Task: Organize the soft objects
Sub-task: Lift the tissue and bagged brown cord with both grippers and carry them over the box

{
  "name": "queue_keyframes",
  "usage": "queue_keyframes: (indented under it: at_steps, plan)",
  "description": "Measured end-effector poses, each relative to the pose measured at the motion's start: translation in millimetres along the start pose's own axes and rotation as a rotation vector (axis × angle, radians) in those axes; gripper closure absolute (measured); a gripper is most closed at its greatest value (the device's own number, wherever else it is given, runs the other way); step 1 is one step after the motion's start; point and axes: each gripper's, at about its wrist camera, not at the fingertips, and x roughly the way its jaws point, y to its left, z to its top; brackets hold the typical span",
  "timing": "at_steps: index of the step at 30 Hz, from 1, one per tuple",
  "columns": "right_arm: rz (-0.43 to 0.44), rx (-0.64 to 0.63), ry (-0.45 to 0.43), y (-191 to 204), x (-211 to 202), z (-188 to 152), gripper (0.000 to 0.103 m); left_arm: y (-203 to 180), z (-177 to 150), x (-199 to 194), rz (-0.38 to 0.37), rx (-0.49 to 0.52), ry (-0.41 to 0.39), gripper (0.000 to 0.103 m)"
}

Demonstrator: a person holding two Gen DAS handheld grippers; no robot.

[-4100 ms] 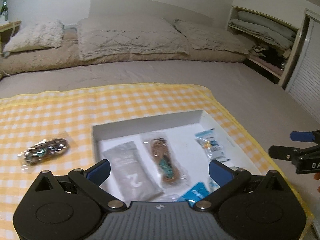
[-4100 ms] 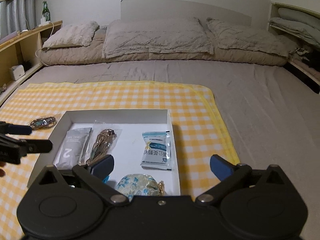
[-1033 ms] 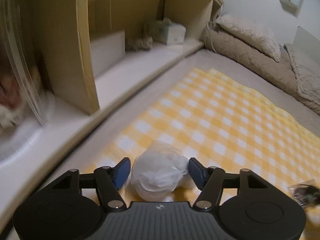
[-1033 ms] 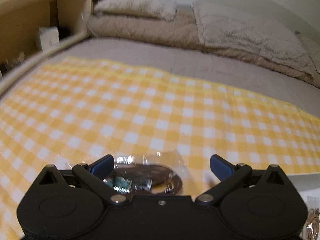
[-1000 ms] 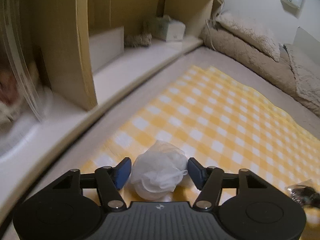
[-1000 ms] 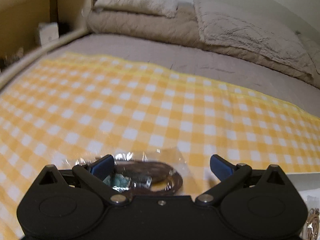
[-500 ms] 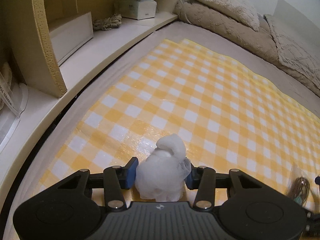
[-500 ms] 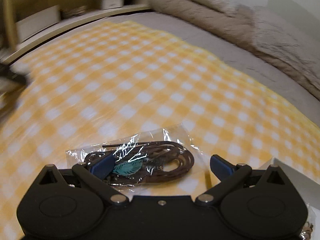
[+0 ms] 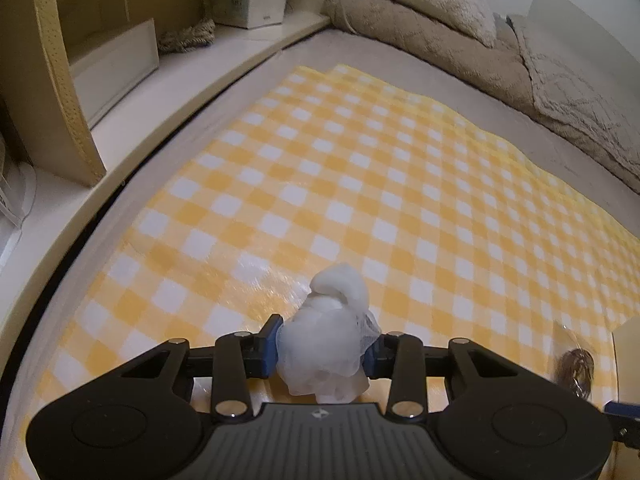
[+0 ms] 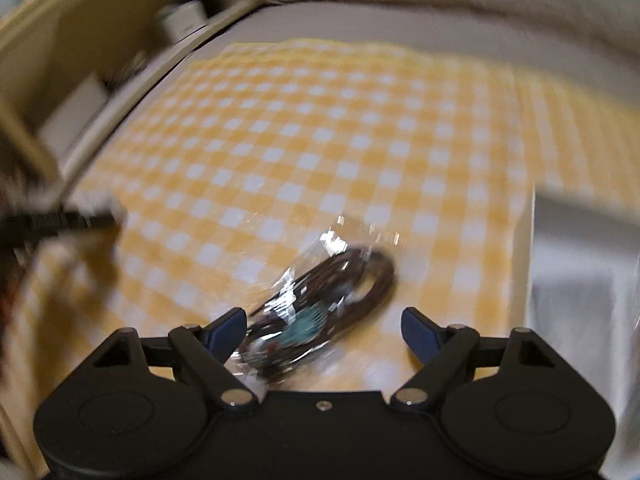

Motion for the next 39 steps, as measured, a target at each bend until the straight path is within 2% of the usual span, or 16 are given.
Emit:
queue_keyframes:
  at_steps: [3,6,9,13,16,18,21,22,24,29,32,39]
  plan:
    - [0.030,0.170,0.026,-8.7,5.5,-7.5,0.019,-3.5,0.0,1.1,-0.003,-0.001,0.019,0.063]
    - [0.007,0.258,0.049,-13.8,17.4,-14.3,0.019,-7.1,-0.7,0.7,-0.005,0.009,0.026,0.063]
    - [-0.004,0.267,0.013,-7.4,25.0,-13.3,0.012,-10.1,-1.5,-0.7,-0.009,0.025,0.025,0.063]
    - [0.042,0.213,0.002,0.1,30.5,-13.7,0.015,-10.3,-2.0,-3.0,-0.011,0.032,0.023,0.063]
    - [0.020,0.119,-0.008,8.3,32.1,-16.1,0.026,-10.4,-2.3,-4.4,-0.007,0.036,0.022,0.063]
    - [-0.002,0.052,-0.004,11.4,29.8,-15.6,0.042,-10.8,-2.8,-5.8,-0.006,0.045,0.022,0.063]
    - [-0.026,-0.059,0.013,13.7,27.9,-13.4,0.058,-13.0,-4.3,-8.0,-0.003,0.070,0.025,0.063]
    - [-0.020,-0.075,0.011,12.1,26.8,-14.2,0.061,-14.4,-4.9,-9.0,-0.004,0.075,0.024,0.063]
    - [-0.009,-0.100,0.009,10.7,23.8,-16.3,0.072,-15.8,-5.2,-12.5,-0.007,0.081,0.017,0.063]
    - [-0.004,-0.158,-0.010,10.2,10.5,-21.1,0.084,-22.8,-7.5,-29.3,-0.024,0.084,-0.026,0.063]
    - [0.023,-0.133,-0.038,1.5,-2.0,-21.1,0.089,-28.6,-8.2,-42.0,-0.047,0.076,-0.057,0.063]
    - [0.020,-0.163,-0.148,-7.3,-45.7,-18.3,0.093,-51.9,-12.3,-71.2,-0.122,0.074,-0.122,0.063]
